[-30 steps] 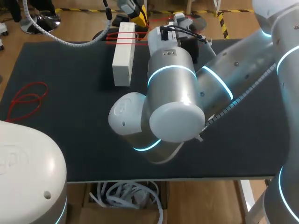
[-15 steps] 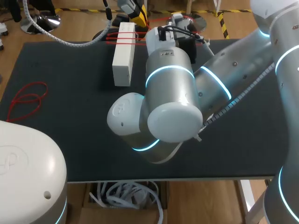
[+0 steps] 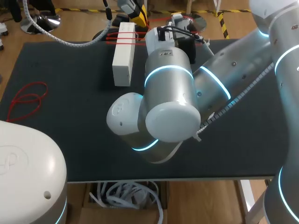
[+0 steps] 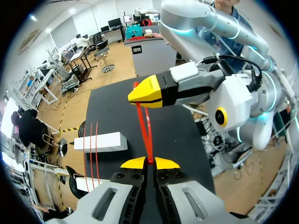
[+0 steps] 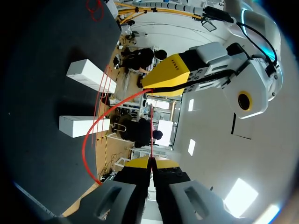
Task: Grab the tape and strap the tape.
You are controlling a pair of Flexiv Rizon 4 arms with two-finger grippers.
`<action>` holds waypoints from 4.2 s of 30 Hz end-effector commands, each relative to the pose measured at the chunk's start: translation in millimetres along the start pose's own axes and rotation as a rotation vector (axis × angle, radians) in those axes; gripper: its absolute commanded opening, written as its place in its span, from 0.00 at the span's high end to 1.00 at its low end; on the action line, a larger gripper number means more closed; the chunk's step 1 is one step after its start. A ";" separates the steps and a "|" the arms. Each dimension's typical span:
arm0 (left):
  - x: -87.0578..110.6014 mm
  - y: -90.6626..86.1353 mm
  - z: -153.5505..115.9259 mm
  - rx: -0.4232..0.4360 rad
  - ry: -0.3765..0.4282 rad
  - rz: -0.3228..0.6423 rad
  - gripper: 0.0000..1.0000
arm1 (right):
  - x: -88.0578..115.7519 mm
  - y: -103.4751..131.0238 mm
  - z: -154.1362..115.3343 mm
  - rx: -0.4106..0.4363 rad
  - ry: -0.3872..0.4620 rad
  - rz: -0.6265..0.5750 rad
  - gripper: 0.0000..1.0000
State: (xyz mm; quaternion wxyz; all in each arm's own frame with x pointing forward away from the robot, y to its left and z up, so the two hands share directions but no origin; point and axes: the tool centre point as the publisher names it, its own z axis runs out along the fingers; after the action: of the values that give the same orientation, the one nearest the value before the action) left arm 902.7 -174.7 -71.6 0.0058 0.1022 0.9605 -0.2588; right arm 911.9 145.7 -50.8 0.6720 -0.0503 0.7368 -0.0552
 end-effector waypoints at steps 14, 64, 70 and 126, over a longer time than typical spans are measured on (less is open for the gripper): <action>0.6 -0.5 -0.7 -0.004 -0.001 -0.002 1.00 | -0.8 3.8 2.4 -0.017 0.012 -0.001 1.00; 0.6 -0.5 -0.7 -0.004 -0.001 -0.002 1.00 | 0.5 58.3 3.7 -0.109 0.017 -0.026 1.00; 0.6 -0.5 -0.7 -0.004 -0.001 -0.002 1.00 | 1.0 61.8 5.3 -0.111 0.021 -0.026 1.00; 0.6 -0.5 -0.7 -0.004 -0.001 -0.002 1.00 | -36.4 -75.7 -37.8 -0.053 0.030 0.041 0.00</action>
State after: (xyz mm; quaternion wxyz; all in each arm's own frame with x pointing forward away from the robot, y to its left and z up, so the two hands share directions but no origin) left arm 902.7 -174.6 -71.5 0.0057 0.1023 0.9605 -0.2587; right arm 868.0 91.4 -9.2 0.6671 -0.0393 0.7432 -0.0345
